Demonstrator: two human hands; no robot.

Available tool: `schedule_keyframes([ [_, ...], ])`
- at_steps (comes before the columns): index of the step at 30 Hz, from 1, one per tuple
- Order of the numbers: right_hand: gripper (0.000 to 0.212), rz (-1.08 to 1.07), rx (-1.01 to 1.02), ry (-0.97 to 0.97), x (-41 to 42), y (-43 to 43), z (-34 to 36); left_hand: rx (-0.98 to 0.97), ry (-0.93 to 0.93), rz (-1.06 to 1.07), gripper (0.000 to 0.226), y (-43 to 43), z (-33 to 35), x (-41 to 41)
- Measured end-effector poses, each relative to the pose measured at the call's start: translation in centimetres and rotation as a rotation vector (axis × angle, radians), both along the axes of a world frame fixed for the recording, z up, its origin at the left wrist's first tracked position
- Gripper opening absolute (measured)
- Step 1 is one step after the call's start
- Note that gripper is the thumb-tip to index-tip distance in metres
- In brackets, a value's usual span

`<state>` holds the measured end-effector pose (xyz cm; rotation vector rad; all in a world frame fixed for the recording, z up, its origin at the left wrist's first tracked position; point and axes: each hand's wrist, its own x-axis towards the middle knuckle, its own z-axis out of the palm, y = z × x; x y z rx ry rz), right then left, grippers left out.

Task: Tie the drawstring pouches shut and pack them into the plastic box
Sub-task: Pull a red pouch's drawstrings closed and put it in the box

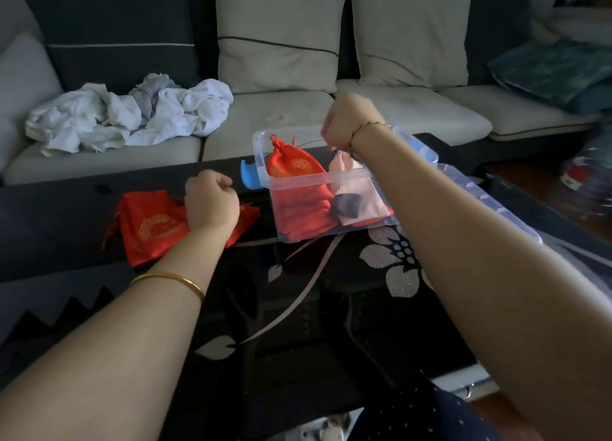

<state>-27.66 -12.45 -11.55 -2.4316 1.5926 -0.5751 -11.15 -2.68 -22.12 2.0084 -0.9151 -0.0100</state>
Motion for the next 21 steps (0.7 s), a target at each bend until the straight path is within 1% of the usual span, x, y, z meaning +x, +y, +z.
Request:
schedule_keyframes([
  [2, 0.027, 0.153, 0.054, -0.068, 2.1, 3.2, -0.5, 0.047, 0.032, 0.032, 0.027, 1.2, -1.5, 0.3],
  [4, 0.027, 0.296, 0.183, -0.101, 4.5, 6.4, -1.7, 0.075, 0.063, 0.049, 0.029, 2.2, -2.7, 1.1],
  [5, 0.028, 0.347, 0.238, -0.091, 5.7, 7.9, -2.6, 0.082, 0.082, 0.054, 0.03, 2.7, -3.2, 1.6],
  [7, 0.029, 0.414, 0.276, -0.048, 8.0, 9.6, -4.7, 0.087, 0.107, 0.061, 0.031, 3.7, -3.9, 2.7],
  [11, 0.034, 0.399, 0.241, 0.022, 11.8, 9.4, -8.8, 0.069, 0.159, 0.043, 0.035, 4.7, -5.0, 4.4],
  [14, 0.042, 0.344, 0.229, 0.161, 14.0, 7.8, -11.6, 0.038, 0.201, 0.041, 0.033, 5.2, -5.4, 5.5],
  [17, 0.045, 0.324, 0.25, 0.256, 14.7, 6.6, -13.1, 0.023, 0.233, 0.025, 0.031, 5.5, -5.4, 5.7],
  [21, 0.045, 0.297, 0.263, 0.304, 14.4, 7.6, -13.6, 0.093, 0.391, -0.017, 0.031, 5.9, -5.3, 5.6],
])
